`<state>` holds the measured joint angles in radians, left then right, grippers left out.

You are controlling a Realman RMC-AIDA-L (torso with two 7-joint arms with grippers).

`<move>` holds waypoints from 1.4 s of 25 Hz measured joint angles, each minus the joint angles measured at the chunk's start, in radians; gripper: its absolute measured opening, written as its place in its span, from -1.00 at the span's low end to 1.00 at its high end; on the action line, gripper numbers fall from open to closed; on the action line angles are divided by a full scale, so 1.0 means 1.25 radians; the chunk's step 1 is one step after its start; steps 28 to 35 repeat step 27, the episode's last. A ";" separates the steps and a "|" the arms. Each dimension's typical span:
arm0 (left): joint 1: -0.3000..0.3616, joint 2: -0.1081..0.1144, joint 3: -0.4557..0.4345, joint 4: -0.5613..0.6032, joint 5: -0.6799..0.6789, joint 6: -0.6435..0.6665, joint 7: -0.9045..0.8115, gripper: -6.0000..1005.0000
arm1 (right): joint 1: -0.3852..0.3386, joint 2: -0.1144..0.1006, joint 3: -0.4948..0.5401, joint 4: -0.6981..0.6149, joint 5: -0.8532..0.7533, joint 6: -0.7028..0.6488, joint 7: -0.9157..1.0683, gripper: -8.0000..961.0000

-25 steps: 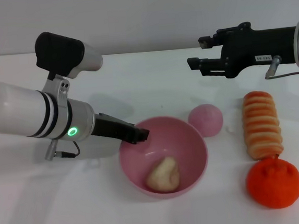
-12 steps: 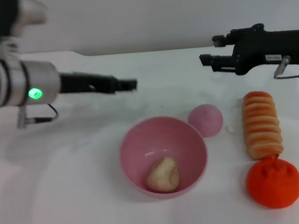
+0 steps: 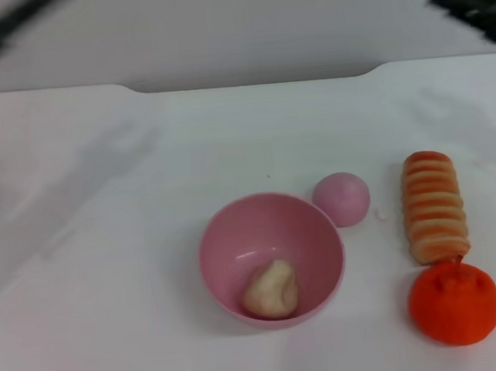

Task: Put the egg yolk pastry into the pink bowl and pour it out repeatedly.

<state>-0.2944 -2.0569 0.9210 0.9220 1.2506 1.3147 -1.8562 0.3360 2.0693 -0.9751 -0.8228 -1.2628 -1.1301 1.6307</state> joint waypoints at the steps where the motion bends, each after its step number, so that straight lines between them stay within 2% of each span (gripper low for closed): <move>1: 0.008 -0.001 -0.032 -0.030 -0.034 0.027 0.061 0.25 | -0.001 -0.001 0.024 0.040 0.041 -0.015 -0.018 0.18; 4: 0.043 -0.004 -0.116 -0.103 -0.103 0.084 0.232 0.24 | -0.004 -0.001 0.104 0.160 0.140 -0.062 -0.093 0.18; 5: 0.050 -0.005 -0.127 -0.113 -0.113 0.087 0.271 0.24 | -0.007 -0.001 0.126 0.195 0.165 -0.079 -0.132 0.18; 7: 0.082 -0.007 -0.152 -0.156 -0.147 0.089 0.434 0.25 | -0.012 0.001 0.158 0.254 0.209 -0.106 -0.232 0.18; 8: 0.090 -0.008 -0.156 -0.170 -0.157 0.089 0.485 0.25 | -0.014 0.002 0.166 0.282 0.229 -0.116 -0.298 0.18; 10: 0.111 -0.010 -0.157 -0.234 -0.209 0.100 0.701 0.25 | -0.016 0.004 0.174 0.351 0.276 -0.138 -0.458 0.18; 11: 0.111 -0.010 -0.157 -0.234 -0.209 0.100 0.701 0.25 | -0.016 0.004 0.175 0.387 0.297 -0.149 -0.534 0.18; 12: 0.121 -0.012 -0.156 -0.306 -0.250 0.124 0.880 0.25 | -0.015 0.004 0.175 0.427 0.322 -0.163 -0.636 0.18; 13: 0.122 -0.012 -0.156 -0.343 -0.265 0.139 0.967 0.25 | -0.012 0.005 0.175 0.463 0.338 -0.173 -0.712 0.18; 14: 0.122 -0.013 -0.160 -0.416 -0.286 0.160 1.119 0.25 | -0.010 0.006 0.176 0.501 0.354 -0.185 -0.791 0.18; 16: 0.121 -0.014 -0.161 -0.432 -0.288 0.163 1.160 0.25 | -0.002 0.008 0.176 0.561 0.380 -0.206 -0.905 0.18; 17: 0.120 -0.015 -0.163 -0.479 -0.294 0.168 1.259 0.25 | 0.001 0.010 0.177 0.587 0.388 -0.216 -0.946 0.18; 19: 0.118 -0.017 -0.161 -0.532 -0.296 0.174 1.336 0.25 | 0.007 0.011 0.181 0.614 0.395 -0.225 -0.984 0.18; 22: 0.117 -0.017 -0.160 -0.548 -0.296 0.176 1.338 0.25 | 0.016 0.011 0.184 0.635 0.397 -0.222 -0.990 0.18; 23: 0.107 -0.017 -0.163 -0.603 -0.297 0.188 1.340 0.25 | 0.020 0.011 0.185 0.640 0.398 -0.218 -0.990 0.18; 25: 0.099 -0.017 -0.171 -0.639 -0.301 0.194 1.342 0.25 | 0.029 0.011 0.193 0.647 0.398 -0.209 -0.990 0.18; 26: 0.081 -0.017 -0.183 -0.691 -0.303 0.196 1.342 0.25 | 0.034 0.011 0.201 0.651 0.398 -0.204 -0.990 0.18; 35: 0.078 -0.017 -0.183 -0.698 -0.303 0.196 1.341 0.25 | 0.039 0.011 0.212 0.654 0.398 -0.199 -0.990 0.18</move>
